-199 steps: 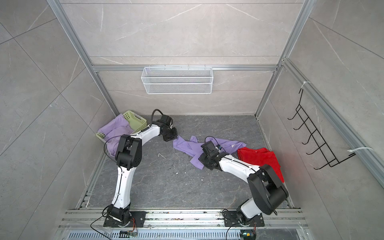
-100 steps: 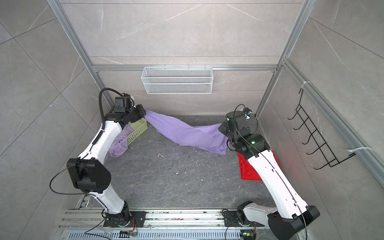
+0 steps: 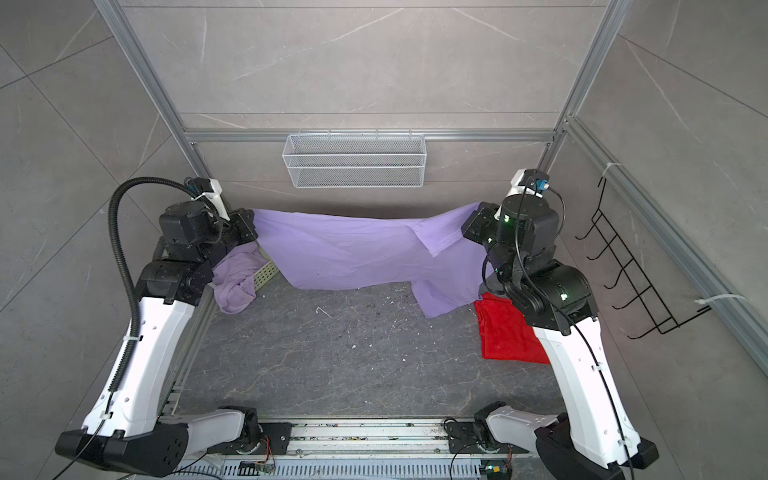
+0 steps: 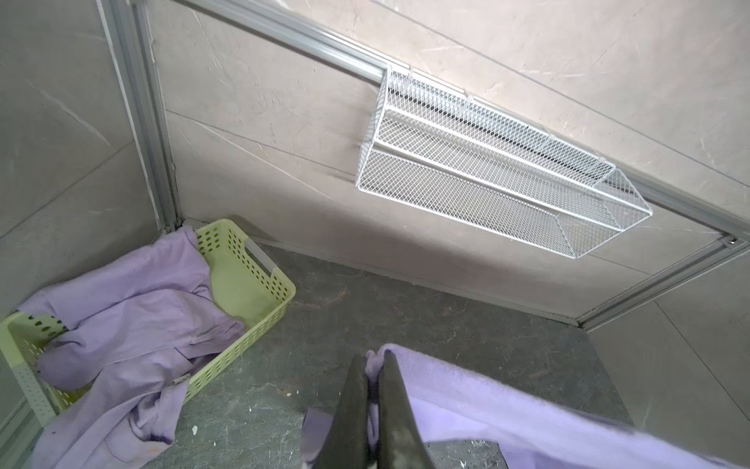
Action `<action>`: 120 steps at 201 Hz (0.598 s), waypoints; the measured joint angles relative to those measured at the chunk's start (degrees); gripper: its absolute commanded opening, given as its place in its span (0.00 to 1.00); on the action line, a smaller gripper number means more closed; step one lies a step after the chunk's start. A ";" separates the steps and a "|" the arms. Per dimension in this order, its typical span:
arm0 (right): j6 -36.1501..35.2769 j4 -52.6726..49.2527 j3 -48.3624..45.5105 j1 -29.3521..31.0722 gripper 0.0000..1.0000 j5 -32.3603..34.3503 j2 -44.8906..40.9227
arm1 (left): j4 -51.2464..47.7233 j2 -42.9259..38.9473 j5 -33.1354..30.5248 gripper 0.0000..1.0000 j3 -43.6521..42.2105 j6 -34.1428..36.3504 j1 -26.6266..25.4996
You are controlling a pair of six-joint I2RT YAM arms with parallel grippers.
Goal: Fold and stack the t-shirts
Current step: 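Lift the lavender t-shirt high with both grippers, stretching it between them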
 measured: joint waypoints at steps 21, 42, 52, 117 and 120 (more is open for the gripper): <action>-2.14 2.97 2.64 -0.68 0.04 -0.76 3.54 | 0.87 0.39 0.17 0.00 -0.83 -0.02 0.00; -2.58 6.40 6.82 -3.17 0.03 -3.74 10.54 | 3.85 4.81 1.53 0.00 -0.96 -0.22 0.00; -2.49 7.41 9.07 -4.79 0.02 -5.57 14.91 | 4.96 8.09 2.38 0.00 -0.61 -0.28 0.00; -1.46 6.71 43.67 -11.93 0.04 -17.00 45.42 | 6.36 31.39 7.10 0.00 23.23 -0.68 1.46; -1.46 6.29 46.88 -12.09 0.04 -17.42 46.66 | 6.38 31.58 7.17 0.00 24.28 -0.68 1.53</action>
